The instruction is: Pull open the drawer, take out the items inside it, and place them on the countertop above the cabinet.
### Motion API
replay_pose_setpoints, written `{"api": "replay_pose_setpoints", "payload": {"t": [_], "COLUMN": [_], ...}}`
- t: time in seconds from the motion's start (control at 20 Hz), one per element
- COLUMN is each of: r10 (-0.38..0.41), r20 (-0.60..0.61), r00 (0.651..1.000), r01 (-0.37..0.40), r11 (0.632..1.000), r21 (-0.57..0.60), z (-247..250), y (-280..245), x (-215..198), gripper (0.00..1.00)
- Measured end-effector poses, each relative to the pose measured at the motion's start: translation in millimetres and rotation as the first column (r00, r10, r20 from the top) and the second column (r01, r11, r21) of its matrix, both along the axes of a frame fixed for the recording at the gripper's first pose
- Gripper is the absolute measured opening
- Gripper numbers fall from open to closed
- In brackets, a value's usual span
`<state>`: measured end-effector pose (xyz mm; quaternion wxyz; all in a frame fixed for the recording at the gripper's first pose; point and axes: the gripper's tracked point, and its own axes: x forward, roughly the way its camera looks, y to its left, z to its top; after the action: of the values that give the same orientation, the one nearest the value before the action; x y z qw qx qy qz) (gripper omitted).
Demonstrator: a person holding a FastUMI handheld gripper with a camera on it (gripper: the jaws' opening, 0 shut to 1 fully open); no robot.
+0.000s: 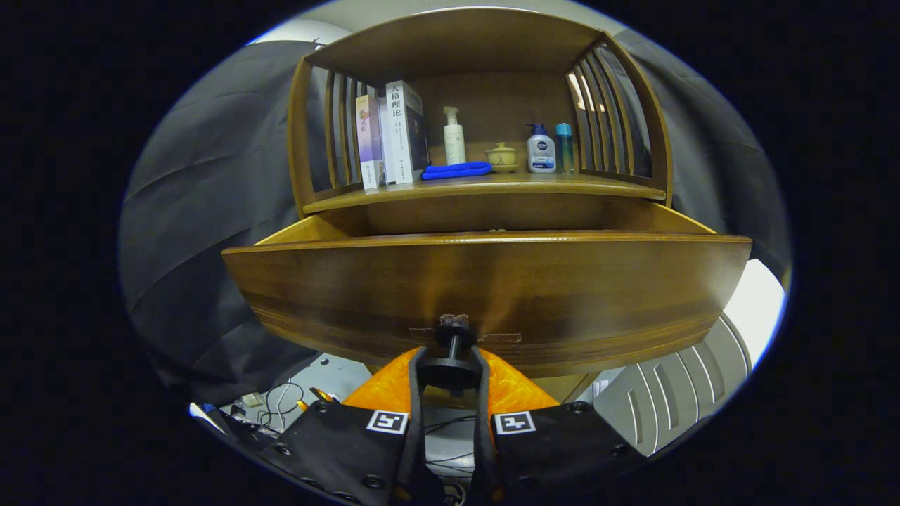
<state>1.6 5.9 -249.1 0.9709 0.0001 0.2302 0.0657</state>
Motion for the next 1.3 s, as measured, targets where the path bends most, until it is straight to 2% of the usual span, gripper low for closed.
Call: {"api": "replay_pose_setpoints", "payload": {"t": [0.6,0.85,1.05,1.3], "r10": [0.001,0.008,-0.018,-0.013], "r20": [-0.038,-0.089,-0.020,0.037], "r00": [0.999,0.996,1.000,0.999], "r01": [-0.001,-0.005,0.017,0.014], "r11": [1.000,1.000,1.000,0.999], "r21": [0.005,0.029,-0.012,-0.038], "z": [-1,3,38,86], "y": [1,2,-6,-13], "x": [-12,-16,-27,-40], "gripper": [0.30,0.45,1.00,0.98]}}
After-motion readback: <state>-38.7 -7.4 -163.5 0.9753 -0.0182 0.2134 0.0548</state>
